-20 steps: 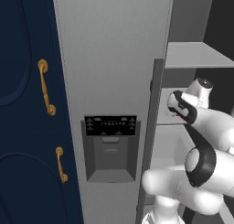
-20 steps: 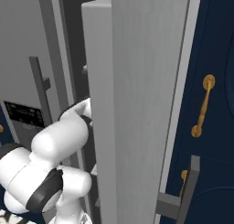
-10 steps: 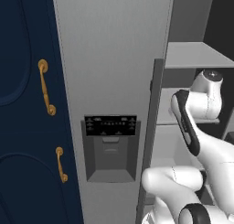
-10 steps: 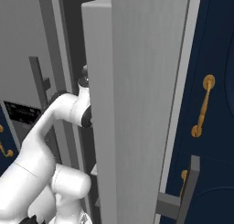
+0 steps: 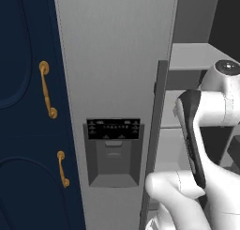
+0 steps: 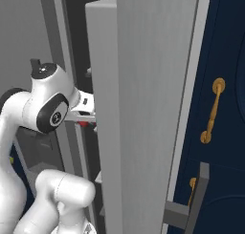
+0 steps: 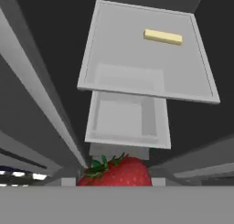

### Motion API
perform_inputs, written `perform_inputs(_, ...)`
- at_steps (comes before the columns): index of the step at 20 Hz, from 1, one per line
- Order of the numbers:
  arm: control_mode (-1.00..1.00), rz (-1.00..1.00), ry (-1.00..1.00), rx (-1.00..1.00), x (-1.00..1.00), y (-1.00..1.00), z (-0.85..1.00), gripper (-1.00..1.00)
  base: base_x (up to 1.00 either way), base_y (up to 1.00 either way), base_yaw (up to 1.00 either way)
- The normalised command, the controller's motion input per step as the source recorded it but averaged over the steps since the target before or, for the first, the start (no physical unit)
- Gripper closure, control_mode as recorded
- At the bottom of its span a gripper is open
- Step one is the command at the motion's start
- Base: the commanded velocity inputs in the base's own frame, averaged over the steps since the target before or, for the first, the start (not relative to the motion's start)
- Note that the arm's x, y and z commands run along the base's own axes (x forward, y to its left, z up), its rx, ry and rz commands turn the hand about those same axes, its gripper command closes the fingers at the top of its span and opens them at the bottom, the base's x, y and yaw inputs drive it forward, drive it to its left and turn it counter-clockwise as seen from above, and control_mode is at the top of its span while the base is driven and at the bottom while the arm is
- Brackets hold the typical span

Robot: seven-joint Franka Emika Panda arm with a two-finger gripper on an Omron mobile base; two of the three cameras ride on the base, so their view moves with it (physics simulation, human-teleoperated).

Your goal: Take the strawberry from the fridge and place it on top of the pancake, located on the dining counter.

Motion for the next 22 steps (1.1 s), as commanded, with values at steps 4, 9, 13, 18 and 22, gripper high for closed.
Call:
perform_inputs(4, -1.00, -0.14, -0.14, 0.21, -0.97, 0.36, 0.43, 1.00, 0.00, 0.00, 0.00)
perform_inputs(9, -1.00, -0.03, -0.37, 0.00, -0.67, 0.41, 0.52, 1.00, 0.00, 0.00, 0.00)
perform_inputs(13, -1.00, -0.05, -0.07, 0.00, -0.39, 0.19, 0.49, 1.00, 0.00, 0.00, 0.00)
perform_inputs(18, 1.00, 0.00, -0.04, 0.00, -0.68, 0.14, 0.10, 1.00, -0.20, 0.10, 0.00)
perform_inputs(22, 1.00, 0.00, 0.00, 0.00, 0.00, 0.00, 0.00, 1.00, -0.93, 0.94, 0.03)
